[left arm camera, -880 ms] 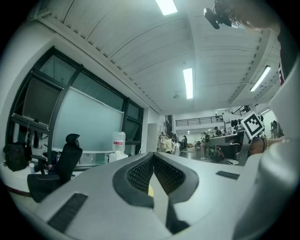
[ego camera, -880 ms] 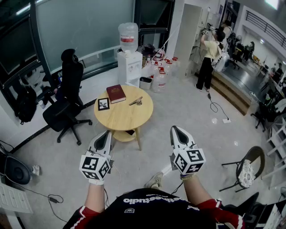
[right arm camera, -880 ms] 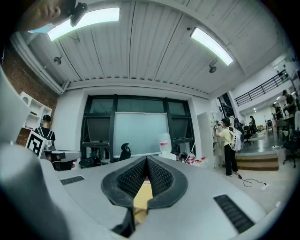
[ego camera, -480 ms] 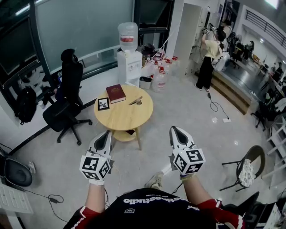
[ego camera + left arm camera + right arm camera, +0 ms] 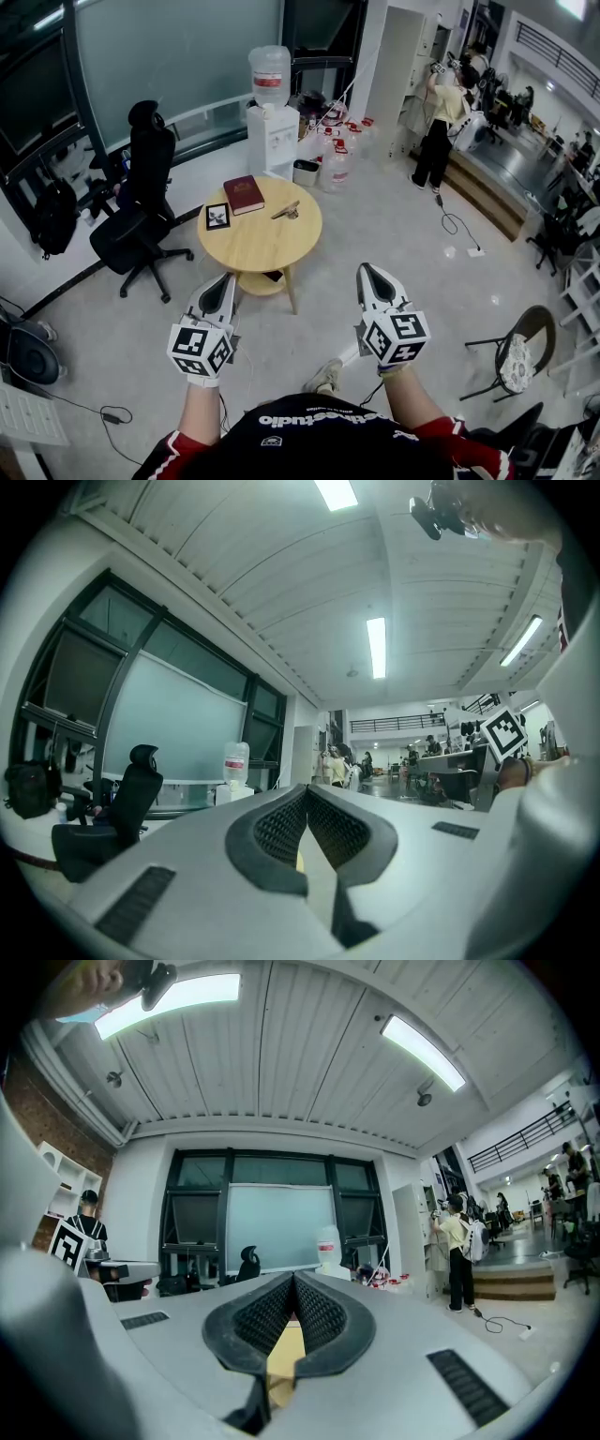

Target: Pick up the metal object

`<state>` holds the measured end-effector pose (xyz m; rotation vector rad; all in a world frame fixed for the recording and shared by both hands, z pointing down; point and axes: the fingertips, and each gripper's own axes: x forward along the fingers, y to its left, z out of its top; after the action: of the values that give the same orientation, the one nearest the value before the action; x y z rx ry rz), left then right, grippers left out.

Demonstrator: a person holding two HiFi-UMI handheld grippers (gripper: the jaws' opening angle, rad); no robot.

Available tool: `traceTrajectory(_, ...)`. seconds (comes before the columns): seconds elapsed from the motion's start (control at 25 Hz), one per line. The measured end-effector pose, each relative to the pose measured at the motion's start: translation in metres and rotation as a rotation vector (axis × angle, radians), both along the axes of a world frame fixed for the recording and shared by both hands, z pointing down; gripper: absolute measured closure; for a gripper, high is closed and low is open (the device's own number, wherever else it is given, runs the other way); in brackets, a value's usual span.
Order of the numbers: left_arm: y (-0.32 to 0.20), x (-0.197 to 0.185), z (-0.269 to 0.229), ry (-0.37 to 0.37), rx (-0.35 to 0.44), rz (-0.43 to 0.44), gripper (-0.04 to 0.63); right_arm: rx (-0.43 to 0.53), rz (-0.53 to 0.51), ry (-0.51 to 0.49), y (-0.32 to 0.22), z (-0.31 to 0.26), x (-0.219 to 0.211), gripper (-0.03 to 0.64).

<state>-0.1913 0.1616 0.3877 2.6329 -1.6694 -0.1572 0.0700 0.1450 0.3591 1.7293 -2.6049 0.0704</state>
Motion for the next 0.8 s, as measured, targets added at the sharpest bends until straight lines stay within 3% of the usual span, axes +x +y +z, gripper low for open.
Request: traceTrajectory(0.8, 0.008, -0.011, 0.009, 0.029, -0.014, -0.012, 0.578, -0.023, -0.043, -0.017, 0.006, 0.003, -0.016, 0.589)
